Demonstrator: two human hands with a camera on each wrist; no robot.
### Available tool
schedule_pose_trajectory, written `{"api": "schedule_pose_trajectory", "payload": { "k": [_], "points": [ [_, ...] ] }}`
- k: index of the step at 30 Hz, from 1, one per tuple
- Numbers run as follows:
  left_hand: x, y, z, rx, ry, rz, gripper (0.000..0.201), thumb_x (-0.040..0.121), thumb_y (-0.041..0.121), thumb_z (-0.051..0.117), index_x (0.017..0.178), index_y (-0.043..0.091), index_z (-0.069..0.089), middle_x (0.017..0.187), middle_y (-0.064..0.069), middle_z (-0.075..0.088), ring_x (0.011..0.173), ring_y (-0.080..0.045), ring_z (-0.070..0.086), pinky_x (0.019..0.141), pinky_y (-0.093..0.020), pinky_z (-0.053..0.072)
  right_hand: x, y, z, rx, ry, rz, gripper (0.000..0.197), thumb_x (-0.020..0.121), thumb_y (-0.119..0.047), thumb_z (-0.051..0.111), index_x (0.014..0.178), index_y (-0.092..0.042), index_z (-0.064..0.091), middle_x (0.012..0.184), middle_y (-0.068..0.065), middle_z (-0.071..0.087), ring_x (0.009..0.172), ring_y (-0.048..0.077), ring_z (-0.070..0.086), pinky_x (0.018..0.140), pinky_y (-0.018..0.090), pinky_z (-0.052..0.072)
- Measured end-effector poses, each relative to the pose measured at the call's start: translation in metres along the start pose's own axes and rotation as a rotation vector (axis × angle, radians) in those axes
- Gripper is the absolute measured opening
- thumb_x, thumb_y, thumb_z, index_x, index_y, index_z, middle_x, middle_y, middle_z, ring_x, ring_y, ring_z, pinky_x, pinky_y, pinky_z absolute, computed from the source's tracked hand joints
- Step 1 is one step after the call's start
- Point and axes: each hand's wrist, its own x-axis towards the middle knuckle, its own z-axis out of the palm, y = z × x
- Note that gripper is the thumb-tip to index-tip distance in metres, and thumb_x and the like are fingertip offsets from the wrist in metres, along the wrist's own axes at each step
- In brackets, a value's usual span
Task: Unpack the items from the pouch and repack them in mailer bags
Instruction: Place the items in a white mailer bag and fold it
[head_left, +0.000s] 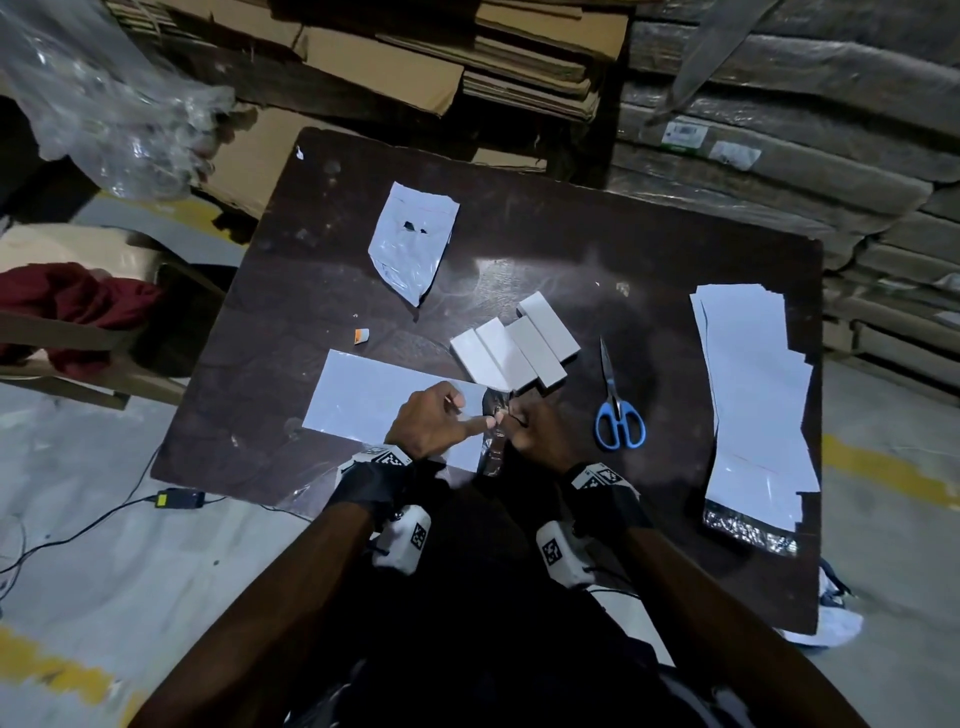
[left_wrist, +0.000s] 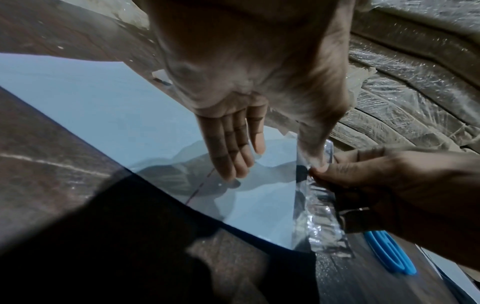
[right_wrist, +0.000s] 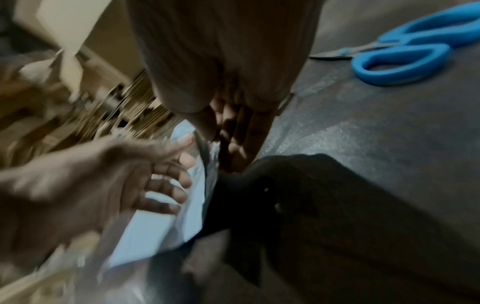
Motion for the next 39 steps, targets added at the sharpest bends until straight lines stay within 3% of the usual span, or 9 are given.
{"api": "schedule_pose_trajectory", "payload": {
  "k": [8, 11, 15, 18, 25, 28, 33, 37, 39],
  "points": [
    [0.002, -0.004, 0.002, 0.0, -0.002, 0.068, 0.02, 0.072, 0.039, 0.074, 0.07, 0.022, 0.065, 0.067, 0.01, 0.068, 0.071, -0.016, 0.068, 0.071, -0.03, 0.055, 0.014, 0.019, 0.016, 0.226, -0.036, -0.015, 0.041, 0.095, -0.009, 0.058, 0.061, 0.002, 0.038, 0.059, 0.005, 0.029, 0.052, 0.004, 0.029, 0.052, 0.02, 0.024],
    [0.001, -0.006, -0.001, 0.021, 0.001, 0.09, 0.013, 0.078, 0.026, 0.072, 0.067, 0.019, 0.068, 0.064, 0.014, 0.065, 0.072, -0.017, 0.067, 0.065, -0.022, 0.045, 0.018, 0.024, 0.017, 0.245, -0.02, -0.003, 0.04, 0.094, -0.009, 0.058, 0.06, -0.001, 0.038, 0.058, 0.006, 0.029, 0.052, 0.006, 0.029, 0.052, 0.021, 0.025],
    [-0.001, -0.007, -0.003, -0.058, -0.01, 0.091, 0.028, 0.075, 0.044, 0.079, 0.066, 0.021, 0.065, 0.064, 0.007, 0.068, 0.059, -0.01, 0.064, 0.061, -0.029, 0.052, 0.023, 0.03, 0.019, 0.31, -0.044, 0.115, 0.04, 0.094, -0.015, 0.06, 0.069, 0.013, 0.046, 0.062, 0.011, 0.04, 0.058, 0.016, 0.04, 0.057, 0.031, 0.033],
    [-0.007, 0.0, -0.003, -0.007, -0.071, 0.089, 0.043, 0.064, 0.054, 0.085, 0.076, 0.019, 0.064, 0.072, 0.004, 0.069, 0.063, -0.01, 0.062, 0.064, -0.028, 0.051, 0.021, 0.025, 0.017, 0.346, -0.085, 0.116, 0.043, 0.095, -0.017, 0.06, 0.072, 0.015, 0.044, 0.062, 0.011, 0.039, 0.055, 0.013, 0.038, 0.052, 0.025, 0.033],
    [-0.011, 0.002, -0.006, 0.136, 0.0, 0.07, 0.012, 0.081, 0.028, 0.066, 0.069, 0.024, 0.066, 0.078, 0.001, 0.071, 0.081, -0.023, 0.067, 0.074, -0.026, 0.049, 0.027, 0.028, 0.025, 0.41, -0.088, 0.193, 0.046, 0.088, -0.03, 0.061, 0.072, 0.009, 0.044, 0.063, 0.023, 0.042, 0.057, 0.033, 0.05, 0.06, 0.044, 0.048],
    [-0.012, -0.001, -0.013, 0.136, 0.097, 0.043, 0.009, 0.08, 0.028, 0.065, 0.072, 0.025, 0.066, 0.087, -0.003, 0.073, 0.086, -0.026, 0.067, 0.08, -0.03, 0.052, 0.024, 0.02, 0.018, 0.471, -0.07, 0.276, 0.025, 0.095, -0.013, 0.056, 0.072, -0.002, 0.054, 0.065, 0.018, 0.052, 0.052, 0.017, 0.054, 0.046, 0.024, 0.046],
    [-0.019, -0.009, -0.02, 0.155, 0.255, 0.108, 0.01, 0.078, 0.022, 0.065, 0.071, 0.016, 0.066, 0.087, -0.001, 0.068, 0.085, -0.025, 0.063, 0.075, -0.03, 0.046, 0.025, 0.025, 0.015, 0.324, -0.145, 0.229, 0.025, 0.092, -0.017, 0.06, 0.068, -0.009, 0.059, 0.067, 0.01, 0.065, 0.054, 0.017, 0.055, 0.055, 0.029, 0.044],
    [-0.028, -0.018, -0.026, 0.15, 0.27, 0.155, 0.01, 0.078, 0.019, 0.066, 0.069, 0.015, 0.064, 0.085, -0.002, 0.067, 0.083, -0.025, 0.062, 0.075, -0.032, 0.046, 0.029, 0.008, 0.005, 0.117, 0.064, 0.068, 0.028, 0.094, -0.037, 0.059, 0.077, -0.015, 0.066, 0.066, -0.006, 0.062, 0.06, 0.007, 0.055, 0.063, 0.025, 0.044],
    [-0.031, -0.019, -0.027, 0.13, 0.254, 0.164, 0.011, 0.078, 0.018, 0.066, 0.068, 0.016, 0.064, 0.084, -0.001, 0.067, 0.081, -0.023, 0.062, 0.075, -0.031, 0.046, 0.037, 0.003, 0.001, -0.048, 0.149, -0.005, 0.035, 0.095, -0.044, 0.053, 0.081, -0.015, 0.064, 0.072, -0.003, 0.063, 0.067, 0.012, 0.058, 0.067, 0.029, 0.047]
  ]
}}
